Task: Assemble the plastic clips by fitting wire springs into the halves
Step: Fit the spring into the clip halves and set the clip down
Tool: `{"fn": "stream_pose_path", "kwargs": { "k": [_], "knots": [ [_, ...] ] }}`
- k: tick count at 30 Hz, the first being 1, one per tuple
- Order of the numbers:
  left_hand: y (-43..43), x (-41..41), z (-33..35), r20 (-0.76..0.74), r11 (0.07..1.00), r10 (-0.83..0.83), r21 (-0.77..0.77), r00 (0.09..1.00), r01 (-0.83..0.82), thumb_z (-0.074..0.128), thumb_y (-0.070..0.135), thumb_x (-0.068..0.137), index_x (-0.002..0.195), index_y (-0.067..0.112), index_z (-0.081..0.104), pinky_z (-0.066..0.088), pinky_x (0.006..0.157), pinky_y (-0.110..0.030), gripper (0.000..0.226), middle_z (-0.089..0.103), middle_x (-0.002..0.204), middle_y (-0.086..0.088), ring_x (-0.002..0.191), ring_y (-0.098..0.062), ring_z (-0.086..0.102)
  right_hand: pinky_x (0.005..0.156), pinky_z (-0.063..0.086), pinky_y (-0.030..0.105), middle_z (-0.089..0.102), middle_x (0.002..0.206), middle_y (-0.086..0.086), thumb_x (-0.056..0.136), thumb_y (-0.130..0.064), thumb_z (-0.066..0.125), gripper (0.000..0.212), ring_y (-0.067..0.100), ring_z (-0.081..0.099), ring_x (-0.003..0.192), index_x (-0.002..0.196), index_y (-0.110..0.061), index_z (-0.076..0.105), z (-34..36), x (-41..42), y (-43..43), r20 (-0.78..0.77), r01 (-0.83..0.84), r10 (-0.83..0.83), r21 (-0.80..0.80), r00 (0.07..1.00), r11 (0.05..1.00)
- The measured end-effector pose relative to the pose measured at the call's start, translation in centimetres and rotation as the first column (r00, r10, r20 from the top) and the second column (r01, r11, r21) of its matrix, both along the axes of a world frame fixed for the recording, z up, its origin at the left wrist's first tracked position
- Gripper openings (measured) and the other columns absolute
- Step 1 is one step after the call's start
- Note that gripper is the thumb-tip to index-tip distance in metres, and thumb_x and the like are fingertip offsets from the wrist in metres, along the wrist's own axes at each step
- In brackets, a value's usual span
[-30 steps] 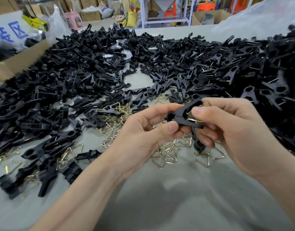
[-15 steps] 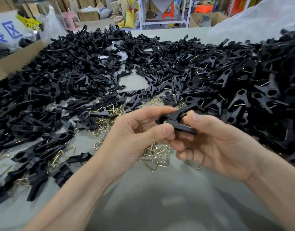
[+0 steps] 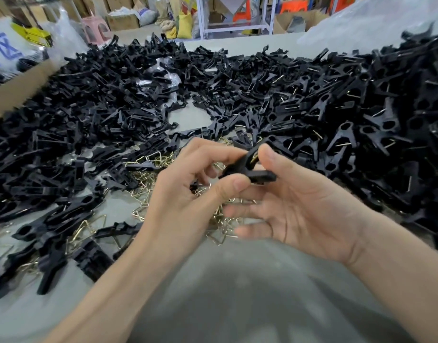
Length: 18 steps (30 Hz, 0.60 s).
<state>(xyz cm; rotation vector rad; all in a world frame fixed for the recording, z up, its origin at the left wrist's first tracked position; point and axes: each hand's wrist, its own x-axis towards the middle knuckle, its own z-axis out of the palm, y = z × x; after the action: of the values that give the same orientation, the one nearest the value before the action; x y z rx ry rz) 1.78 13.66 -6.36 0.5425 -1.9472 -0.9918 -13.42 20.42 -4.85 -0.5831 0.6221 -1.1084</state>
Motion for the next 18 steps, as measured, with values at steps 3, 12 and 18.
{"fn": "stream_pose_path", "kwargs": {
  "k": [3, 12, 18],
  "knots": [
    [0.01, 0.01, -0.29, 0.014, 1.000, -0.021, 0.000, 1.000, 0.021, 0.062, 0.038, 0.083, 0.102, 0.044, 0.065, 0.040, 0.083, -0.027, 0.020, 0.061, 0.095, 0.017, 0.089, -0.012, 0.053, 0.064, 0.057, 0.027, 0.068, 0.080, 0.005, 0.068, -0.037, 0.070, 0.043, 0.018, 0.069, 0.073, 0.098, -0.007, 0.074, 0.02, 0.20, 0.03, 0.019, -0.006, 0.006, -0.011, 1.000, 1.000],
    [0.05, -0.30, -0.86, 0.090, 0.998, -0.038, -0.040, 0.995, 0.042, 0.068, 0.034, 0.078, 0.111, 0.041, 0.060, 0.042, 0.092, -0.026, 0.035, 0.056, 0.104, 0.022, 0.103, -0.017, 0.055, 0.055, 0.048, 0.018, 0.065, 0.078, 0.009, 0.061, -0.029, 0.072, 0.044, 0.009, 0.055, 0.062, 0.093, 0.001, 0.073, -0.40, 0.30, -0.33, -0.232, 0.152, -0.168, -0.084, 0.958, 0.985],
    [-0.25, -0.28, -0.94, 0.096, 0.997, -0.036, -0.067, 0.995, 0.043, 0.069, 0.033, 0.078, 0.110, 0.038, 0.062, 0.044, 0.088, -0.026, 0.033, 0.056, 0.101, 0.022, 0.098, -0.019, 0.056, 0.055, 0.051, 0.020, 0.064, 0.077, 0.011, 0.069, -0.022, 0.068, 0.042, 0.011, 0.057, 0.062, 0.095, 0.011, 0.067, -0.59, -0.27, -0.55, -0.268, 0.117, -0.147, -0.124, 0.952, 0.985]
  ]
}}
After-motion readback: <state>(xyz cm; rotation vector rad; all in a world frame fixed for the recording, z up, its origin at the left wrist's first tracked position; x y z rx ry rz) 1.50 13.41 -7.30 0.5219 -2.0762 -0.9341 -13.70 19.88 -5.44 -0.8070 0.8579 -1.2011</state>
